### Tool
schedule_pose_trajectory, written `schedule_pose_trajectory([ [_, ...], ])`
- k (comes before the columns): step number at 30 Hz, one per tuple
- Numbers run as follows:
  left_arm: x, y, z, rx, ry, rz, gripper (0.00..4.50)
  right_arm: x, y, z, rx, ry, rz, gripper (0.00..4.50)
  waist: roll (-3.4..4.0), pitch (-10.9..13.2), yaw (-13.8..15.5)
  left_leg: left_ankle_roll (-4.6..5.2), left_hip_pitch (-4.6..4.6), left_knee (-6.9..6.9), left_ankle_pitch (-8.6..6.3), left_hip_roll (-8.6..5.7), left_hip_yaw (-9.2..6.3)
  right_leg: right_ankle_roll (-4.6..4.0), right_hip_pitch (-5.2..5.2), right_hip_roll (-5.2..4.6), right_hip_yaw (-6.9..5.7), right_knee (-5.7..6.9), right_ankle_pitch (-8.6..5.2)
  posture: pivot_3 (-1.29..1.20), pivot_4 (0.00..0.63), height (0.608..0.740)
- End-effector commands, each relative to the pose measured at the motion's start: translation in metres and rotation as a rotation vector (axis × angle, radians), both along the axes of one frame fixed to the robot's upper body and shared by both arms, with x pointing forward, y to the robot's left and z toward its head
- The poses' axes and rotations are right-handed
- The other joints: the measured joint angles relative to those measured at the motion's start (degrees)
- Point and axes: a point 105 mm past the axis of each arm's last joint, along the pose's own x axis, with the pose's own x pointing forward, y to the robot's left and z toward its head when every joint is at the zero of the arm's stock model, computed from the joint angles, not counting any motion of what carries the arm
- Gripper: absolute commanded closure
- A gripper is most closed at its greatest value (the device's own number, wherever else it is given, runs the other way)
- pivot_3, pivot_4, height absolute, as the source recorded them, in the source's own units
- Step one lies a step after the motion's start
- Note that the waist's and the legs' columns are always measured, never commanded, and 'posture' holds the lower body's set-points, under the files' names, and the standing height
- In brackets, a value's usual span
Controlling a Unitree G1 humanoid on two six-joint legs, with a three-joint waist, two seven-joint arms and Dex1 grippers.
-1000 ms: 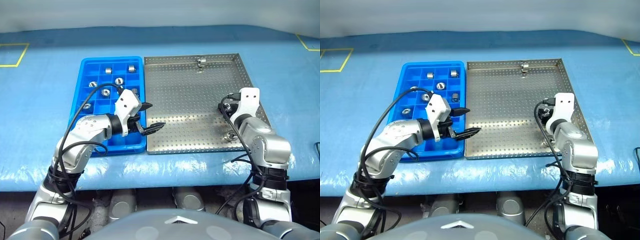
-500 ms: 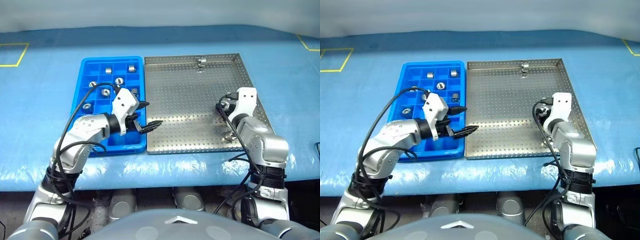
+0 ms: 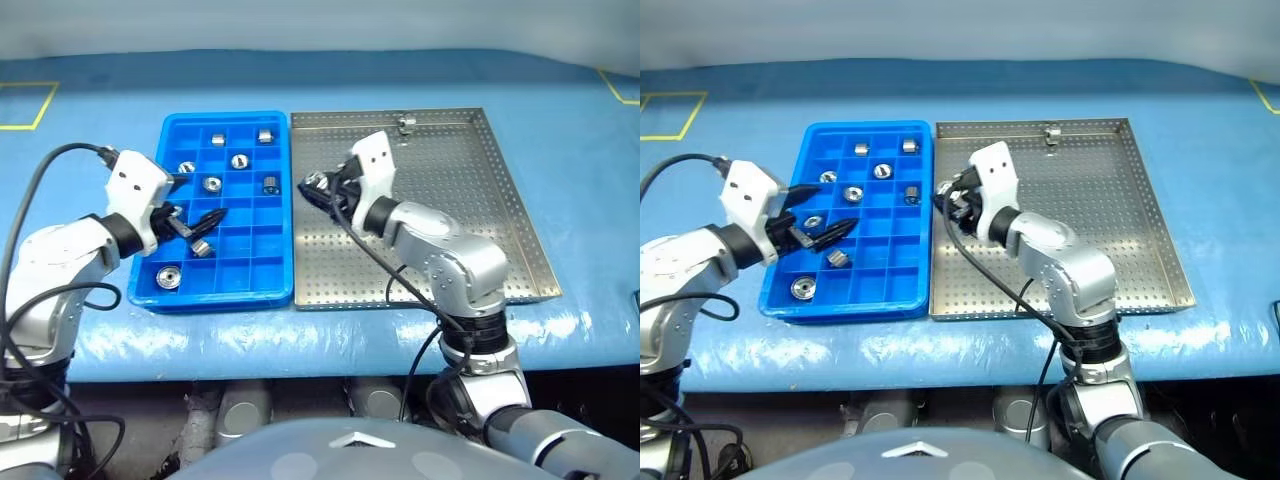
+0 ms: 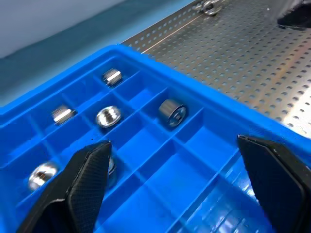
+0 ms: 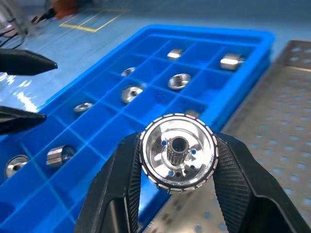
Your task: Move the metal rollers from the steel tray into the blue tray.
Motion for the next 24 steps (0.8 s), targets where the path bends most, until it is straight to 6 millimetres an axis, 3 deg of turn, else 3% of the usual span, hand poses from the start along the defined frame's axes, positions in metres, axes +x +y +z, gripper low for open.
schedule_pose_trajectory([
  [1,-0.009,0.009,0.014,0.026,-0.065,0.061,0.00,0.001,0.029,0.011,0.053,-0.017,0.121,2.79,-0.05,0.0,0.8,-0.01,0.00,0.00,0.00,0.00,0.00,0.00,0.00,-0.01,-0.02,-0.01,0.00,0.14,0.150,0.740],
  [10,-0.026,0.001,0.006,-0.028,-0.048,0.084,0.00,0.009,0.073,-0.004,0.023,0.019,0.254,2.79,-0.16,0.1,3.5,-0.09,0.01,-0.09,0.04,0.02,-0.10,-0.10,0.00,0.00,-0.17,-0.01,0.00,0.22,0.150,0.740],
  [19,-0.027,-0.012,0.001,-0.066,-0.039,0.065,0.00,0.033,0.070,-0.023,-0.039,0.039,0.184,2.79,-0.17,0.1,4.6,-0.19,0.02,-0.14,0.10,0.03,-0.22,-0.13,0.00,0.00,-0.31,0.00,-0.01,0.22,0.150,0.740],
  [24,-0.022,-0.017,0.000,-0.074,-0.035,0.047,0.00,0.037,0.061,-0.016,-0.046,-0.033,0.144,1.16,-0.17,0.1,4.7,-0.20,0.01,-0.15,0.10,0.03,-0.25,-0.14,0.00,0.00,-0.33,0.00,-0.02,0.20,0.150,0.740],
])
